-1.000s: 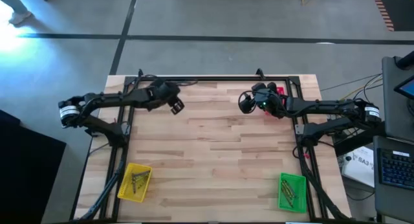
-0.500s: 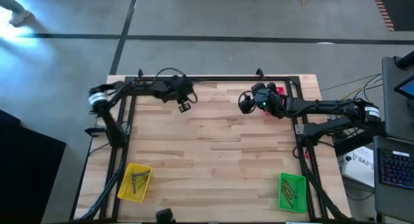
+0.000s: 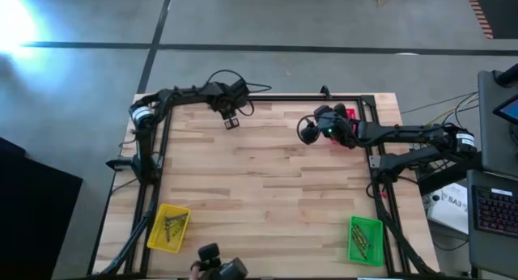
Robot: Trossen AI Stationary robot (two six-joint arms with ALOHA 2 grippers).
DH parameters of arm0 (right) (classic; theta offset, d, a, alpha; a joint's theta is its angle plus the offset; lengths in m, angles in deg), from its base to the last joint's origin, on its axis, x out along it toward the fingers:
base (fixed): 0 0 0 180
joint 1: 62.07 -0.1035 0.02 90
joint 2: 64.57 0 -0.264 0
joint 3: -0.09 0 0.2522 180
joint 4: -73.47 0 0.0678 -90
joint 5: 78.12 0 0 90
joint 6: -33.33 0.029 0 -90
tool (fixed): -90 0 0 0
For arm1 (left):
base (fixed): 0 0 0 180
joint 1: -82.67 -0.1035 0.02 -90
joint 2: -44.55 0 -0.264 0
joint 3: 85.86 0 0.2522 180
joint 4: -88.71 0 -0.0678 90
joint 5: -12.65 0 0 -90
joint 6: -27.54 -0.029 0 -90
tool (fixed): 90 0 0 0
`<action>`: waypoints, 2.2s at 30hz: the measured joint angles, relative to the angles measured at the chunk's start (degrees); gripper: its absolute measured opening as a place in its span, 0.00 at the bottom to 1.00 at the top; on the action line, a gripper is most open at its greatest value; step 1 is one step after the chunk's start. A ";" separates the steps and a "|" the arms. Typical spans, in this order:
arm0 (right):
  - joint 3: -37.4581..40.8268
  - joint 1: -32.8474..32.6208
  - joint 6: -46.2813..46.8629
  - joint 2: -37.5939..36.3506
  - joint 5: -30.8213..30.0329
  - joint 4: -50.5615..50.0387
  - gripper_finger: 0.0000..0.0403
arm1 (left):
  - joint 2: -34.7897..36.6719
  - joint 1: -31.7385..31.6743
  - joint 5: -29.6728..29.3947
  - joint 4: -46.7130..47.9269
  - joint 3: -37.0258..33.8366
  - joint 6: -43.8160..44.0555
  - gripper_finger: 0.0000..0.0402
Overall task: Sort crayons
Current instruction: Put the brown crayon into the green bin
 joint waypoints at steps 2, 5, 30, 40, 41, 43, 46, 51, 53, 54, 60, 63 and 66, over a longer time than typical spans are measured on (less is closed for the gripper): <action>0.13 0.00 0.42 0.00 0.01 -2.22 0.54 | 0.03 -0.73 0.01 2.26 0.54 -1.25 0.24; 1.28 0.00 2.29 0.00 -0.01 -4.80 0.54 | 0.03 -2.74 -0.01 3.16 -0.23 -2.78 0.32; 2.68 0.13 1.92 0.02 -0.47 -2.16 0.54 | 0.03 -13.51 8.58 -7.74 -6.21 -12.08 0.42; 2.68 0.11 1.92 0.02 -0.38 -2.16 0.54 | 0.38 -13.94 15.48 -7.26 -8.16 -10.91 0.35; 2.68 0.11 1.92 0.02 -0.38 -2.19 0.54 | 0.39 -13.87 16.30 -6.82 -8.47 -10.39 0.32; 2.68 0.11 1.92 0.02 -0.30 -2.18 0.54 | 0.48 -13.74 17.76 -6.12 -8.97 -9.15 0.26; 2.68 0.11 1.96 0.02 -0.23 -2.17 0.54 | 0.49 -13.60 18.55 -5.01 -9.19 -7.11 0.15; 2.68 0.11 3.30 0.02 0.79 -2.05 0.54 | 0.34 -13.40 18.99 -3.22 -8.27 -1.86 0.02; 2.68 0.11 3.56 0.02 2.23 -1.14 0.54 | 0.25 -12.94 18.80 -2.80 -7.89 -0.58 0.03; 2.68 0.08 3.57 0.02 3.01 -0.38 0.54 | 0.21 -12.56 18.47 -2.71 -7.56 -0.15 0.03; 2.68 -0.03 3.53 0.04 7.15 2.46 0.54 | 0.18 -8.96 19.20 -1.02 -6.28 3.05 0.01; 2.68 -0.02 3.54 0.04 7.58 2.58 0.54 | 0.67 -6.42 20.70 -0.89 -6.32 4.06 0.01; 2.84 -0.02 3.56 0.04 9.62 2.64 0.54 | 1.46 -3.68 24.20 -1.12 -6.36 4.94 0.00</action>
